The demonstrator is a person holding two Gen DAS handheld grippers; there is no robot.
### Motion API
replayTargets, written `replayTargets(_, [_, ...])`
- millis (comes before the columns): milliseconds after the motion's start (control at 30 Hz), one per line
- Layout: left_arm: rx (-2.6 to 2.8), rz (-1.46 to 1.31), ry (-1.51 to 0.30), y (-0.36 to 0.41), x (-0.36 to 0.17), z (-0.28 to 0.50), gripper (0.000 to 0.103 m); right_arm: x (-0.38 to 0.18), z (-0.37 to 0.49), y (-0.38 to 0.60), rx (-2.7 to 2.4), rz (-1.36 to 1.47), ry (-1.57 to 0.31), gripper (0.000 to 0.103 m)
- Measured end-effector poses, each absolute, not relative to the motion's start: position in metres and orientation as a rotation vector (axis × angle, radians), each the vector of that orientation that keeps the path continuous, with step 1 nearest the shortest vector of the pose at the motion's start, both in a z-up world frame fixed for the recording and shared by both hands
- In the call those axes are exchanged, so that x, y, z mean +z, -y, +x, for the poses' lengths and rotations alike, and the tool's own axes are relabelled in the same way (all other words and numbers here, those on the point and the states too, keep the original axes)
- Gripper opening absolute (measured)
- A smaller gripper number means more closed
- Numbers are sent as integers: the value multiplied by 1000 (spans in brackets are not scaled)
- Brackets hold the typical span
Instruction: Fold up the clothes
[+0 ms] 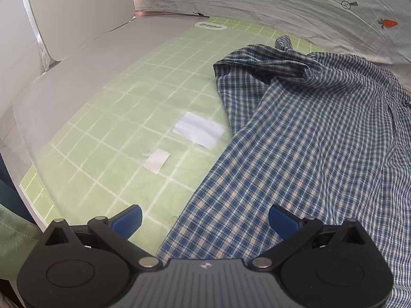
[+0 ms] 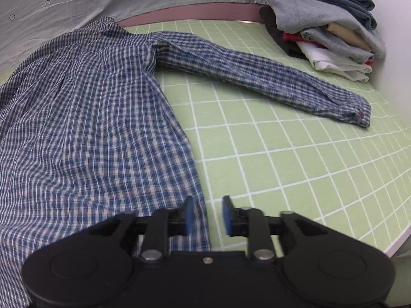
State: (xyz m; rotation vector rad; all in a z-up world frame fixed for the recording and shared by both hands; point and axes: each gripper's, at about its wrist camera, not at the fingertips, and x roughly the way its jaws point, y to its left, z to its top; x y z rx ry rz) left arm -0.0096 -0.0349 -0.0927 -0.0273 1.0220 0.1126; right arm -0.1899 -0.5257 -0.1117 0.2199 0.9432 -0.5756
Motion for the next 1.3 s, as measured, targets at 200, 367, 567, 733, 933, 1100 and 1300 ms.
replayTargets(200, [148,-48,-1003,19,-91,23,101,-99,-152,505,-605,176,-860,103])
replayTargets(367, [97,-96,-982,7,-90,57,78,-107,-111,491,-602,214,-869,103])
replayTargets(567, [32,-124,-978,15,-102,103,55,-125,-70,486,-592,243,-901,103])
replayTargets(733, [14,-166,-1001,29,-111,124,52,-133,-49,493,-621,242,-966,103])
replayTargets(933, [-24,33,-995,56,-117,128,28,-136,-50,495,-614,278,-969,103])
replayTargets(1100, [-64,106,-1005,66,-117,130,4,-136,-50,494,-625,278,-965,103])
replayTargets(1300, [55,143,-967,39,-105,139,3,-137,-53,495,-626,288,-960,103])
